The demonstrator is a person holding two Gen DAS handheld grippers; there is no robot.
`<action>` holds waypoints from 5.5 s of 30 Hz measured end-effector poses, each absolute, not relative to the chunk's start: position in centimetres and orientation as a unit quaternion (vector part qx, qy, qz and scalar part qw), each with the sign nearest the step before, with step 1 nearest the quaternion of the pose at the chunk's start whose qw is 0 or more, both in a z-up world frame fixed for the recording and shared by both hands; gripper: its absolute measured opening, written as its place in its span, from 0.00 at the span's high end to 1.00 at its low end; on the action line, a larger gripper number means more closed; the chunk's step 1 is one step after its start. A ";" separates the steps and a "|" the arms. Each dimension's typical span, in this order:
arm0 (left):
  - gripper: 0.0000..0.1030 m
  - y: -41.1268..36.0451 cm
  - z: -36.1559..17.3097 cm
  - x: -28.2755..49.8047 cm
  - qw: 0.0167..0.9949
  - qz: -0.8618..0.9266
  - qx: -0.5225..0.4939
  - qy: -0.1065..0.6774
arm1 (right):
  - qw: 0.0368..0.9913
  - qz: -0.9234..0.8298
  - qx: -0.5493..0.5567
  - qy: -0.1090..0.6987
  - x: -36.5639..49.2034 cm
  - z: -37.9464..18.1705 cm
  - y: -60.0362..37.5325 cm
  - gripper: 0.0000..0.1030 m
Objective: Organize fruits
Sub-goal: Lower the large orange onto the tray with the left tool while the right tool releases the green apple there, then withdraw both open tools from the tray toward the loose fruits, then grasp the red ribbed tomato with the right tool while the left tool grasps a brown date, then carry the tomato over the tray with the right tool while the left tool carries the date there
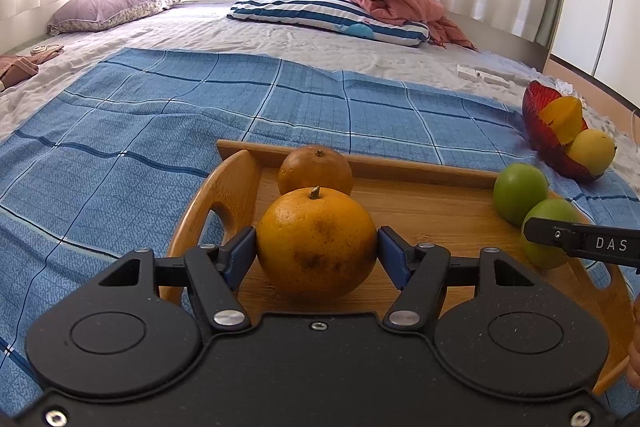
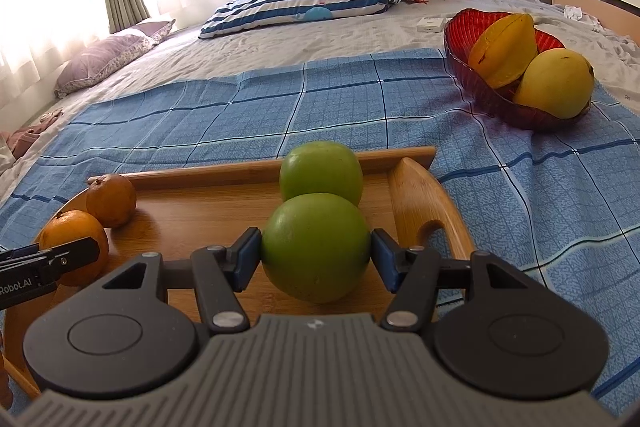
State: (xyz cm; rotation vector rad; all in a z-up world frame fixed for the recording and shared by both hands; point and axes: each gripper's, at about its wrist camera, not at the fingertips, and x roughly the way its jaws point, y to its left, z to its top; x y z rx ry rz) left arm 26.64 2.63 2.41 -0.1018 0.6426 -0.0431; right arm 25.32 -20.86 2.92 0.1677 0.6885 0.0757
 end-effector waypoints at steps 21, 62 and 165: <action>0.24 2.5 2.3 26.1 0.952 -0.019 -0.033 0.305 | 0.932 0.050 0.076 0.352 24.3 2.7 -20.5 0.23; 0.06 2.7 5.1 14.5 0.966 -0.059 -0.013 0.253 | 0.946 0.085 0.066 0.306 15.7 5.1 -20.8 0.10; 0.74 0.7 0.1 1.8 0.965 -0.097 -0.001 0.244 | 0.971 -0.079 0.044 0.219 -1.1 -0.4 -20.3 0.37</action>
